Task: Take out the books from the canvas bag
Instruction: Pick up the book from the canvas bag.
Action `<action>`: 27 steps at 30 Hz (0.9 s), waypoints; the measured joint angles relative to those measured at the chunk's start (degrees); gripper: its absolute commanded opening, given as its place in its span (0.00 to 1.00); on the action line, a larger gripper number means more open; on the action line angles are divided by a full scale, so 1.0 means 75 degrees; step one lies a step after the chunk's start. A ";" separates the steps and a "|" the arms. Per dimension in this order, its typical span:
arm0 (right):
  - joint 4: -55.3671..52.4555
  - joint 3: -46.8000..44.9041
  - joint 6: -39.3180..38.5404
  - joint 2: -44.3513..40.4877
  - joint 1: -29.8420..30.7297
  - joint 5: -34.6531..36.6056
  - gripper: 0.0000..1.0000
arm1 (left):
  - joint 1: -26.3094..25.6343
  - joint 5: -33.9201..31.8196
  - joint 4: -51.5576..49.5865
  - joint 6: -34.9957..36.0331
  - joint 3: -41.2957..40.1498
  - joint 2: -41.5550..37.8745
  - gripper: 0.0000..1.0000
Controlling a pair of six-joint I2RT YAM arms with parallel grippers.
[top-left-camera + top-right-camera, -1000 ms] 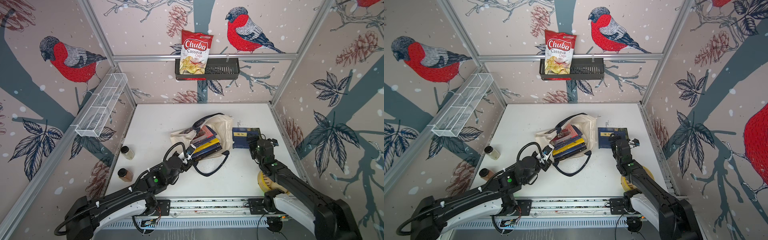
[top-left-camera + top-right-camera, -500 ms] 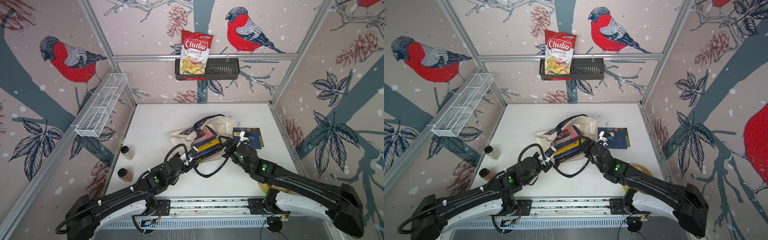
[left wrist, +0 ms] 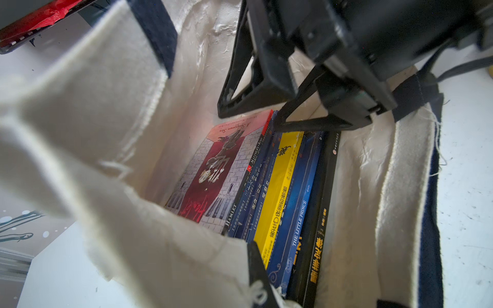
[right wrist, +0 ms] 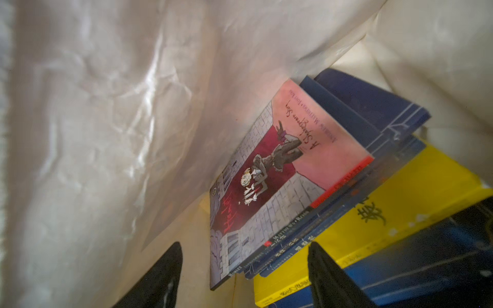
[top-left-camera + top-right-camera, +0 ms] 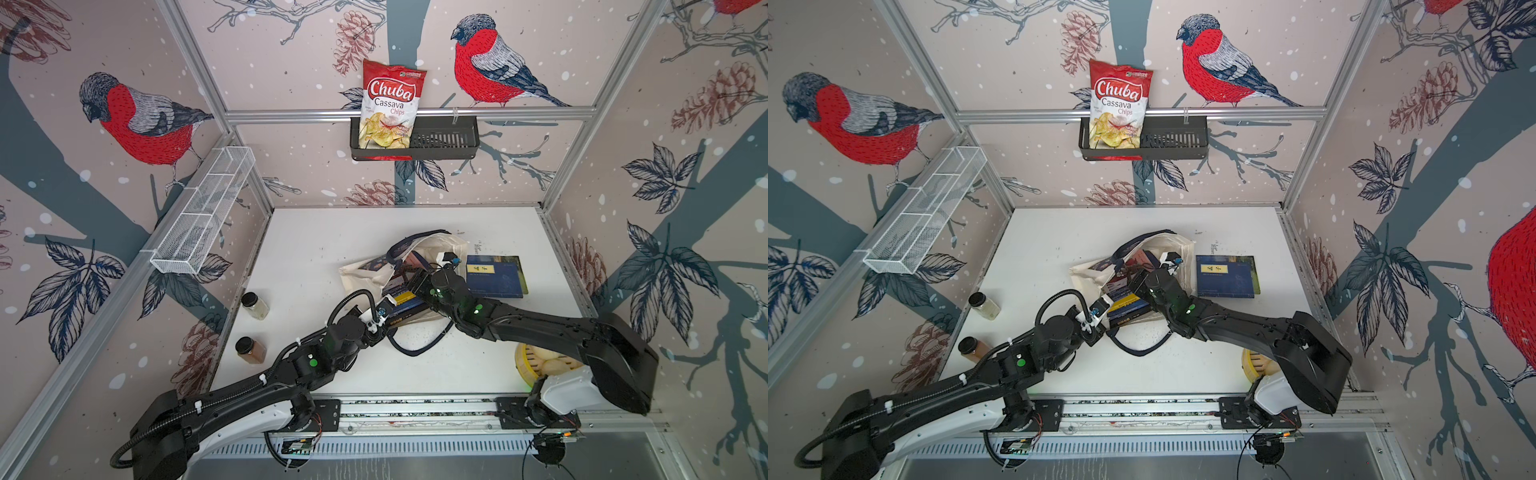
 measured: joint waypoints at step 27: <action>0.0577 0.0866 0.0152 0.1233 -0.0551 -0.0682 0.50 | -0.0041 -0.0087 -0.0009 0.0050 -0.0012 -0.0070 0.00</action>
